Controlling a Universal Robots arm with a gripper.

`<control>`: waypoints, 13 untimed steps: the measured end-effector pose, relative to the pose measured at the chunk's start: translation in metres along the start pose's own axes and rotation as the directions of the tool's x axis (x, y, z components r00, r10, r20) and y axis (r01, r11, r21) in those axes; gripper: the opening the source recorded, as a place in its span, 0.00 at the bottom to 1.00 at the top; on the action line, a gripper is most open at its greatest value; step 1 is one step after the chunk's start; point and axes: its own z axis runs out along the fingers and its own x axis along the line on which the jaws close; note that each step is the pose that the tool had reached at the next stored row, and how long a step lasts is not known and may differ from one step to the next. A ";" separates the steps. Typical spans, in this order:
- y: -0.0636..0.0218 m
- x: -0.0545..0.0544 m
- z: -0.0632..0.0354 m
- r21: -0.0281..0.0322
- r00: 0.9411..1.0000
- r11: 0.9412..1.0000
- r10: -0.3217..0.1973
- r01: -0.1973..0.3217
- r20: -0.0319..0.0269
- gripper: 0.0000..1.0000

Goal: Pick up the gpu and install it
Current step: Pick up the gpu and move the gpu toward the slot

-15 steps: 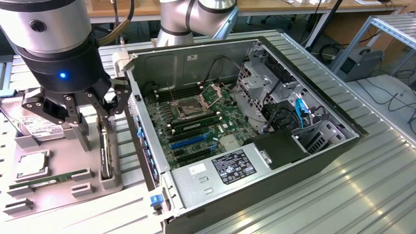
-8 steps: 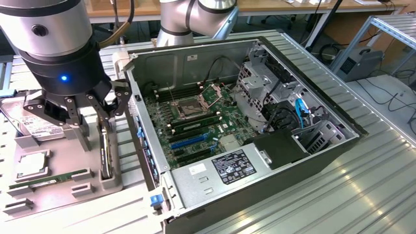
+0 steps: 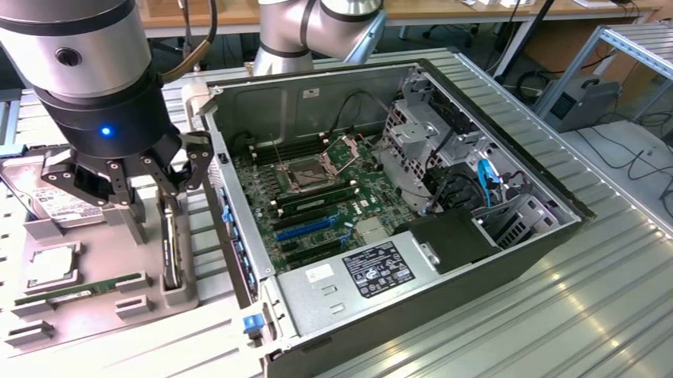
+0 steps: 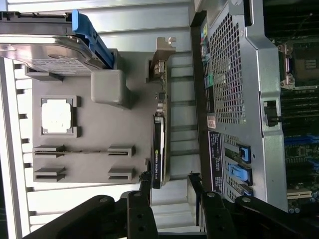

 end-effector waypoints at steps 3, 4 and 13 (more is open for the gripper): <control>0.0008 0.000 0.0017 0.000 1.000 1.000 0.001 -0.001 0.000 0.42; 0.0012 0.000 0.0023 0.000 1.000 1.000 0.001 -0.001 0.000 0.42; 0.0057 0.001 0.0080 0.000 1.000 1.000 0.001 -0.001 0.000 0.42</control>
